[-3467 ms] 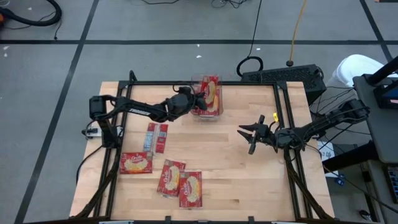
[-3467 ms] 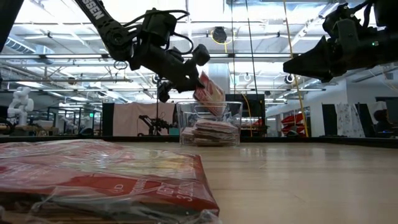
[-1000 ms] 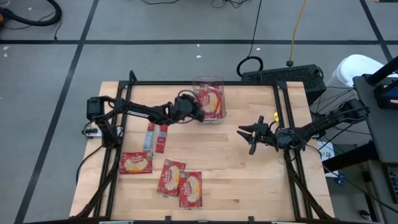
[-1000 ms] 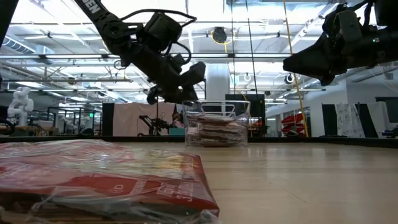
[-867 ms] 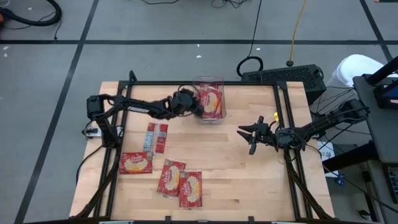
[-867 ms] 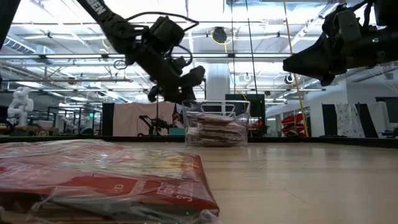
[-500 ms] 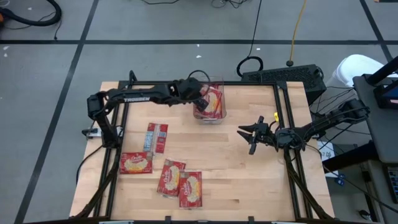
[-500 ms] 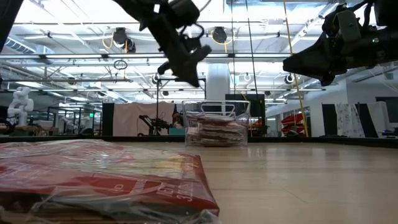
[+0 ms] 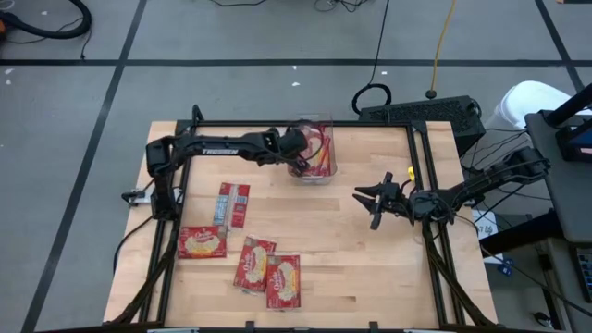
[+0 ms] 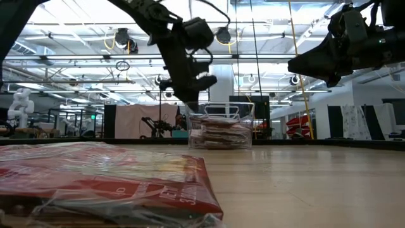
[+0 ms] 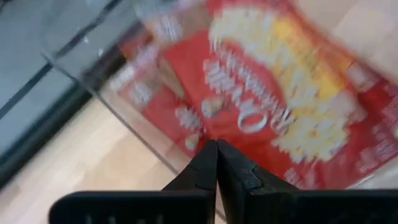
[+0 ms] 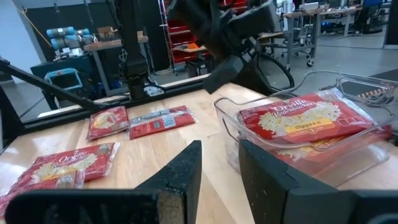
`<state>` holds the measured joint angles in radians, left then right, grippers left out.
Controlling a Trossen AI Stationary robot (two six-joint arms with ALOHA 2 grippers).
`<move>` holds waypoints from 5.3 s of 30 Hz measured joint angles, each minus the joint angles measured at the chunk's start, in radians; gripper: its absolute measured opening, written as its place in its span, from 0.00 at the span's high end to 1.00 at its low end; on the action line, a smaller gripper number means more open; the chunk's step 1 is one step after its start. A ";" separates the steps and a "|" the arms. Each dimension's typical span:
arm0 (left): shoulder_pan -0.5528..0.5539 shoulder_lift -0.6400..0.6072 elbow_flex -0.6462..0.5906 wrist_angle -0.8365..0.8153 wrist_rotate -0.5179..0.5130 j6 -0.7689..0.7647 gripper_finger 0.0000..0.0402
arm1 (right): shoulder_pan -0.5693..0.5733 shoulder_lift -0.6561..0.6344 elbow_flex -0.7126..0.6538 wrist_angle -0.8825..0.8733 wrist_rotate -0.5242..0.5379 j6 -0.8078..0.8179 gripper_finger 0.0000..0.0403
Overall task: Sort popcorn bags into baskets
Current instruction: Put the red popcorn pack into the transparent bin, then adjust the transparent bin, then put the red popcorn pack into the transparent bin
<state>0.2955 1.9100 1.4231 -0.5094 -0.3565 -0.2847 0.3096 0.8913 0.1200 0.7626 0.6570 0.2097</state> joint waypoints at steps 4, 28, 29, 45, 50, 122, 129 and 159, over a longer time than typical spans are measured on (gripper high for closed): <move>-0.007 0.019 -0.004 -0.001 0.017 -0.014 0.97 | 0.000 0.000 0.000 -0.005 -0.002 -0.010 0.75; -0.136 -0.311 -0.092 -0.125 -0.119 0.050 0.98 | -0.049 0.322 0.108 -0.034 0.042 0.130 0.85; -0.158 -0.349 -0.129 -0.093 -0.118 0.049 0.98 | -0.063 0.358 0.129 -0.033 0.037 0.103 0.88; -0.478 -0.678 -0.739 0.319 -0.169 -0.176 0.99 | -0.340 0.645 0.349 -0.033 -0.142 -0.096 1.00; -0.514 -0.676 -0.784 0.308 -0.172 -0.249 0.97 | -0.393 0.641 0.356 -0.034 -0.157 -0.121 1.00; -0.642 -0.678 -0.905 -0.318 0.511 -0.370 0.79 | -0.124 0.641 0.303 -0.033 -0.319 0.047 1.00; -0.650 -0.677 -0.839 -0.304 0.462 -0.363 0.96 | -0.124 0.640 0.303 -0.024 -0.319 0.056 1.00; -0.568 -0.714 -0.500 0.204 -0.414 -0.139 0.97 | 0.062 0.641 0.447 0.177 0.078 -0.109 0.98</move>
<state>-0.2723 1.1957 0.9226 -0.3058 -0.7702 -0.4234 0.3712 1.5322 0.5674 0.9397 0.7350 0.1007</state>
